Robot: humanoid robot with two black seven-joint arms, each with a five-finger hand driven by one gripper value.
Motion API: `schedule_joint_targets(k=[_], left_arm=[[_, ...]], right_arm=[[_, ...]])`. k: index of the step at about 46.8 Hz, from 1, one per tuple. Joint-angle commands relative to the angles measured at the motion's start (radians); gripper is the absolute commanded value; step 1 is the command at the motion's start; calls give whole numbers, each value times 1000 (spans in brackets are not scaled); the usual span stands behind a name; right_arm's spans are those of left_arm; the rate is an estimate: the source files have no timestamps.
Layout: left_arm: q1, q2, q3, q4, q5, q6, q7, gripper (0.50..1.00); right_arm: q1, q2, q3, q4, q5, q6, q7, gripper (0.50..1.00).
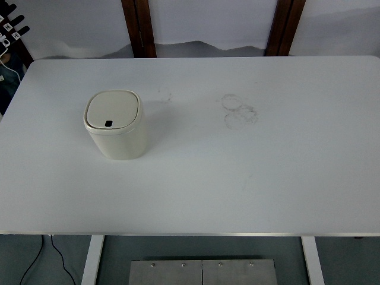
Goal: Open trash bin
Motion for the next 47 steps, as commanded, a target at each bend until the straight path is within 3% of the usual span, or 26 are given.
schedule_joint_targets(k=[1, 14, 26, 33, 47], left_arm=[[-71, 23, 74, -26, 9, 3, 23, 1000], [-361, 43, 436, -92, 119, -14, 63, 1000], [-542, 61, 600, -163, 263, -64, 125, 1000], [-654, 60, 715, -171, 349, -144, 180, 1000], [-812, 49, 847, -172, 504, -322, 198, 1000]], right_arm=[[0, 0, -2, 0, 0, 0, 0, 995], [0, 0, 0, 0, 0, 2, 0, 995], [0, 0, 0, 0, 0, 2, 0, 995], [0, 0, 0, 0, 0, 2, 0, 995], [0, 0, 0, 0, 0, 0, 0, 995]])
